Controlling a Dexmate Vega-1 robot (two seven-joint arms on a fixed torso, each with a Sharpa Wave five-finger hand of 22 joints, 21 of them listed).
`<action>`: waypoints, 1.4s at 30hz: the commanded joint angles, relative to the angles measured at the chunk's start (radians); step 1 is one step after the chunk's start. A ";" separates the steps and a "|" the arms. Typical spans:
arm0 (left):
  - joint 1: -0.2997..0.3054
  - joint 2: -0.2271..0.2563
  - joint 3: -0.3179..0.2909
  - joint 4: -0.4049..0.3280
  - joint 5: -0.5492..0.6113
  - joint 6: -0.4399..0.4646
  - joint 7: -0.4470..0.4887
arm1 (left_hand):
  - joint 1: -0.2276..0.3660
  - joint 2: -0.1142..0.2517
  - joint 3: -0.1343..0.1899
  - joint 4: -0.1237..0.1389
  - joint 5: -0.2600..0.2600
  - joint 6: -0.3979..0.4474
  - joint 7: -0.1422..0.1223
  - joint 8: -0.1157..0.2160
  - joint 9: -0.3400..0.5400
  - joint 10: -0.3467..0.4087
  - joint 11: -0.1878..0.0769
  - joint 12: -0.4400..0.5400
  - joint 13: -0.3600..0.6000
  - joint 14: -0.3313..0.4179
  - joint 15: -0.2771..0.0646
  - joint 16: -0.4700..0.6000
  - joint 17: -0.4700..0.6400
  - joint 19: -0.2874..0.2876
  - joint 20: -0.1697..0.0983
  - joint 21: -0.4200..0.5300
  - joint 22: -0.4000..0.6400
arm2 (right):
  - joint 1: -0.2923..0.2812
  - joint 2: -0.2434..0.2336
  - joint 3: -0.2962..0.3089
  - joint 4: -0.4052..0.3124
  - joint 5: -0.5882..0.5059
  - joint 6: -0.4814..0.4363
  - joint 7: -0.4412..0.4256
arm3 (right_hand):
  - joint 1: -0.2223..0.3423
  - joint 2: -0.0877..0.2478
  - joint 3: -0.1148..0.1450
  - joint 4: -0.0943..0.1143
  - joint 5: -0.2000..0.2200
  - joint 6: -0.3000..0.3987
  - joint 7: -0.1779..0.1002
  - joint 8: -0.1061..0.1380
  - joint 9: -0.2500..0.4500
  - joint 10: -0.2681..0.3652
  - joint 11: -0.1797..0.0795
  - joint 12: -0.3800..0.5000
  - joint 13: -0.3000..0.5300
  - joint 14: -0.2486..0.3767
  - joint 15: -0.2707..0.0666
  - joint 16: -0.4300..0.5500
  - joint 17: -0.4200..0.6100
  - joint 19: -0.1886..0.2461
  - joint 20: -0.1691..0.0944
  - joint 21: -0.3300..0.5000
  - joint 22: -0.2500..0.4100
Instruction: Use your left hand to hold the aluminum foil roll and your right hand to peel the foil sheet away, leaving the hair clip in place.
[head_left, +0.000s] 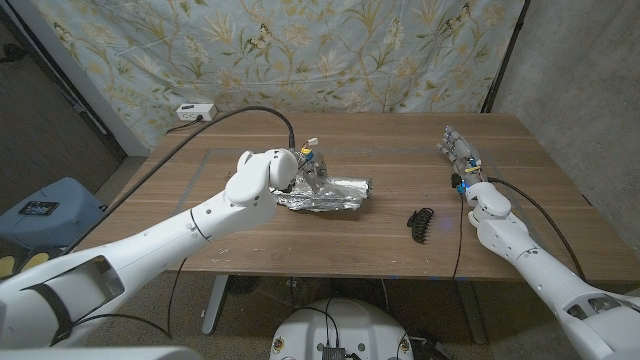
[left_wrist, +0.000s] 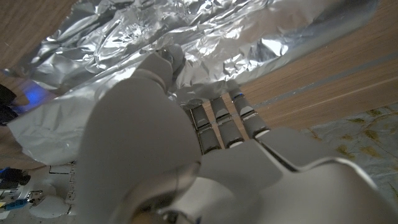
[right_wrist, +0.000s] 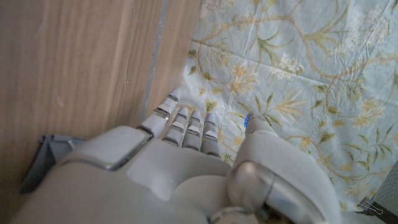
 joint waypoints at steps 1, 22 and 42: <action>-0.045 0.003 0.016 0.002 -0.054 0.032 -0.018 | -0.010 0.029 -0.005 0.004 0.006 0.070 0.056 0.044 0.027 0.064 0.012 0.098 0.122 0.014 0.002 0.007 0.005 0.012 0.000 0.005 0.005 | -0.005 -0.001 0.007 0.000 0.008 0.004 -0.001 | -0.009 0.000 0.004 -0.004 0.000 -0.004 -0.003 0.006 0.004 -0.007 0.001 0.007 0.005 -0.004 -0.004 0.005 0.005 0.004 -0.047 0.000 0.003; -0.169 -0.002 0.066 0.010 -0.173 0.092 -0.054 | -0.011 0.037 -0.021 0.004 0.011 0.100 0.058 0.073 0.048 0.093 0.019 0.119 0.153 0.046 -0.004 0.033 0.018 0.026 0.001 0.018 0.006 | -0.014 -0.018 0.015 -0.019 0.017 -0.015 0.001 | -0.011 0.000 0.007 -0.007 0.000 -0.004 -0.002 0.007 0.004 -0.007 0.002 0.008 0.005 -0.003 -0.003 0.006 0.005 0.004 -0.047 0.000 0.003; -0.221 -0.004 0.040 0.050 -0.415 0.112 0.072 | -0.012 0.042 -0.033 0.002 0.019 0.115 0.061 0.095 0.069 0.115 0.020 0.128 0.181 0.073 -0.006 0.058 0.027 0.037 0.002 0.030 0.007 | -0.018 -0.051 0.014 -0.063 0.008 -0.063 -0.008 | -0.013 0.000 0.009 -0.010 0.000 -0.004 -0.001 0.007 0.004 -0.006 0.001 0.008 0.005 -0.005 -0.004 0.005 0.005 0.004 -0.048 0.000 0.003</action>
